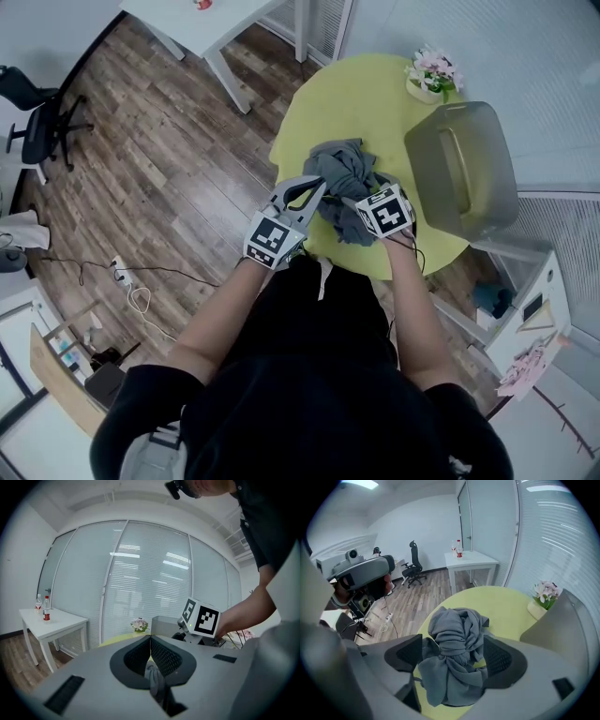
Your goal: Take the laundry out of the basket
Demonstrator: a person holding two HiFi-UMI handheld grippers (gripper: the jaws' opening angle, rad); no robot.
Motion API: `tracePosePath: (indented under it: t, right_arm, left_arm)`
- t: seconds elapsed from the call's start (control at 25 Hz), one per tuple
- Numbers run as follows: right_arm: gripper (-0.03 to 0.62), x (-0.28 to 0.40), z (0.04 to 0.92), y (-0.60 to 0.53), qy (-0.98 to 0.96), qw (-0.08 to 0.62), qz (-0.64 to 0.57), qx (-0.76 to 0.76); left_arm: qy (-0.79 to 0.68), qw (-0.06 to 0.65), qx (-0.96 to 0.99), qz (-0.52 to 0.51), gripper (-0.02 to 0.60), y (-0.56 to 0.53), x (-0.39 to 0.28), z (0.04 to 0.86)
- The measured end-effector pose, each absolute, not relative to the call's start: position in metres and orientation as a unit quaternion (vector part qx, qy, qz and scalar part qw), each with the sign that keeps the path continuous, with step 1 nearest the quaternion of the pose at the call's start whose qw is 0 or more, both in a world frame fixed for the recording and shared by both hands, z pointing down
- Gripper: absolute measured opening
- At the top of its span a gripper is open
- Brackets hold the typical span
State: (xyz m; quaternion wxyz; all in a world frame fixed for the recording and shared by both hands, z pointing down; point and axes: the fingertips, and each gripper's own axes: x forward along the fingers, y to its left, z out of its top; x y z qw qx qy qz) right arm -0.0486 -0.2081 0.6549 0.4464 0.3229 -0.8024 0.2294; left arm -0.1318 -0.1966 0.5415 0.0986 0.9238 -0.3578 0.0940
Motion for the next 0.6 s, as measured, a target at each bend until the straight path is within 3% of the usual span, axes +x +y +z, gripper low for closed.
tracePosePath:
  t: [0.24, 0.6]
  right_arm:
    - [0.394, -0.055, 0.589, -0.196, -0.835, 0.373, 0.208, 0.347]
    - [0.393, -0.061, 0.489, -0.172, -0.891, 0.205, 0.147, 0.377]
  left_arm:
    - [-0.354, 0.092, 0.929, 0.063, 0.011, -0.186, -0.134, 0.496]
    - [-0.328, 0.061, 0.941, 0.059, 0.011, -0.167, -0.132, 0.452]
